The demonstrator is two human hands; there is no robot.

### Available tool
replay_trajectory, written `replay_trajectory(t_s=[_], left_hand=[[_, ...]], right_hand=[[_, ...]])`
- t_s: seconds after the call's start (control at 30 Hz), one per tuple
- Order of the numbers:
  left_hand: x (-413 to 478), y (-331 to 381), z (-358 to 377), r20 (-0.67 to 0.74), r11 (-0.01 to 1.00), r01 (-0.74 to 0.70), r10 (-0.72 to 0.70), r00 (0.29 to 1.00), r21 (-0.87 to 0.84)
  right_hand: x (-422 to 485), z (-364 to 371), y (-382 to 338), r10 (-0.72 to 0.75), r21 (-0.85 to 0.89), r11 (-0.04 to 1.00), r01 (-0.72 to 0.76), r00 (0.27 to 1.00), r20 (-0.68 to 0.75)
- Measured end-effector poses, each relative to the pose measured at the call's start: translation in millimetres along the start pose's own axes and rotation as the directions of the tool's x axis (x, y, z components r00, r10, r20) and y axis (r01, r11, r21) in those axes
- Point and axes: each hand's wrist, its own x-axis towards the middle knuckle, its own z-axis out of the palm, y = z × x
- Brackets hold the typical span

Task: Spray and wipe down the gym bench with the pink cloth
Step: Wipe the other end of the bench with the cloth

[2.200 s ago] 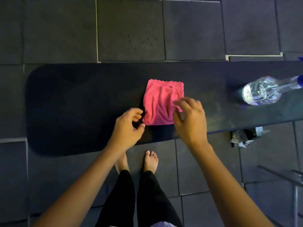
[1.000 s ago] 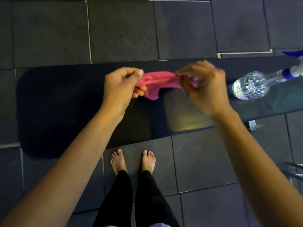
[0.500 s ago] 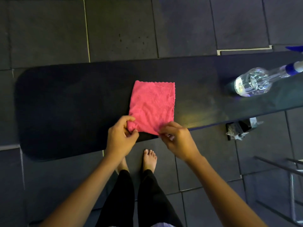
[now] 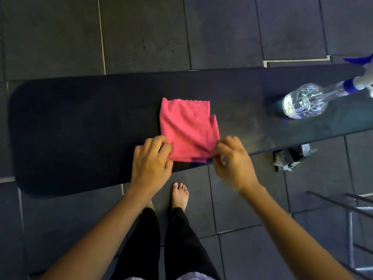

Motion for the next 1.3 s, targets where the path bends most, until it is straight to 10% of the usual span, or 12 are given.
replay_trajectory(t_s=[0.1, 0.23, 0.5, 0.83, 1.0, 1.13, 1.3], left_hand=[[-12.7, -5.7, 7.2, 0.021, 1.000, 0.019, -0.019, 1.000, -0.016], [-15.0, -6.5, 10.5, 0.004, 0.998, -0.005, 0.005, 1.000, -0.062], [9.4, 15.0, -16.5, -0.214, 0.873, 0.104, -0.230, 0.949, -0.477], [101.3, 24.0, -73.0, -0.334, 0.783, 0.048, -0.319, 0.887, -0.620], [101.2, 15.8, -93.1, -0.399, 0.848, -0.152, -0.074, 0.914, -0.507], [46.1, -9.8, -57.3, -0.141, 0.931, -0.144, 0.101, 0.985, -0.336], [-32.3, -20.6, -23.5, 0.219, 0.975, -0.062, 0.110, 0.969, -0.215]], right_hand=[[-27.3, 21.9, 4.1, 0.142, -0.088, 0.988, -0.127, 0.972, 0.190], [-18.8, 18.8, -17.5, 0.211, -0.180, 0.965, -0.192, 0.973, 0.091], [17.8, 31.3, -45.2, -0.026, -0.154, 0.986, 0.062, 0.974, 0.226], [109.4, -63.1, -46.0, -0.020, 0.005, 1.000, 0.020, 0.999, -0.044], [93.1, -65.3, -48.6, -0.136, -0.027, 0.991, 0.134, 0.981, -0.140], [45.4, -27.1, -32.5, -0.057, -0.107, 0.992, 0.072, 0.989, 0.138], [1.1, 1.5, -35.6, 0.184, -0.166, 0.980, -0.106, 0.789, 0.586]])
